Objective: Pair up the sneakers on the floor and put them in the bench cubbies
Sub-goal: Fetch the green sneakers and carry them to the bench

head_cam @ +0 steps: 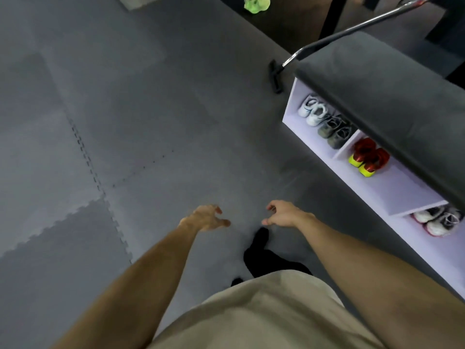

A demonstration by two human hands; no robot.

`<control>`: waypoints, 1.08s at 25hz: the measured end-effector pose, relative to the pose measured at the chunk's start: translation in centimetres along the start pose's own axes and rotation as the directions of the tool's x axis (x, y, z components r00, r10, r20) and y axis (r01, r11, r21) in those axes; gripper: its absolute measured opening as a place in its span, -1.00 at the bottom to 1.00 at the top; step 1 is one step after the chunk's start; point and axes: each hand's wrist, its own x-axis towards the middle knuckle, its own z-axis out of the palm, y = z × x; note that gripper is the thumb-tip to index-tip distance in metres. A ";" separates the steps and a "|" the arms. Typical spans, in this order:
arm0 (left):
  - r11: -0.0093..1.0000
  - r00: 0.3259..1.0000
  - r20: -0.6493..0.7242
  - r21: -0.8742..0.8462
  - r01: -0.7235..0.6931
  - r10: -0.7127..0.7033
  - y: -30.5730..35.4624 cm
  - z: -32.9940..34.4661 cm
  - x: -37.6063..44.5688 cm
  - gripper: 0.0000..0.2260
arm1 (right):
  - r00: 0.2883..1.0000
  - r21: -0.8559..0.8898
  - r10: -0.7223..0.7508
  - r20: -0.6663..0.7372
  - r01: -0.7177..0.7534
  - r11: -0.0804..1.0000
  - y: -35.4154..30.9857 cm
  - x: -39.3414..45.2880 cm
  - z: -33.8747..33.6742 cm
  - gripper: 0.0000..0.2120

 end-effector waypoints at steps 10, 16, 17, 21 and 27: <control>0.987 0.997 -0.041 -0.155 0.051 -0.058 6.1 -22.9 15.2 -0.43 | 0.995 -0.030 -0.102 -0.005 0.102 0.994 -11.5 19.3 -19.8 -0.45; 0.978 0.998 -0.056 -0.206 0.025 -0.038 10.2 -35.1 24.6 -0.47 | 0.994 -0.100 -0.097 0.058 0.102 0.990 -17.2 30.3 -29.5 -0.46; 0.978 0.999 -0.042 -0.206 0.017 -0.026 10.7 -37.3 26.3 -0.48 | 0.994 -0.103 -0.093 0.057 0.098 0.990 -18.0 32.3 -31.1 -0.46; 0.987 0.998 -0.058 -0.157 -0.029 0.021 12.5 -50.1 35.1 -0.60 | 0.998 -0.112 -0.051 0.035 0.054 0.992 -23.1 42.0 -40.0 -0.45; 0.994 0.993 -0.031 0.014 -0.111 0.111 17.0 -68.3 46.4 -0.61 | 1.000 -0.016 -0.023 -0.015 0.023 1.000 -31.0 53.0 -54.7 -0.51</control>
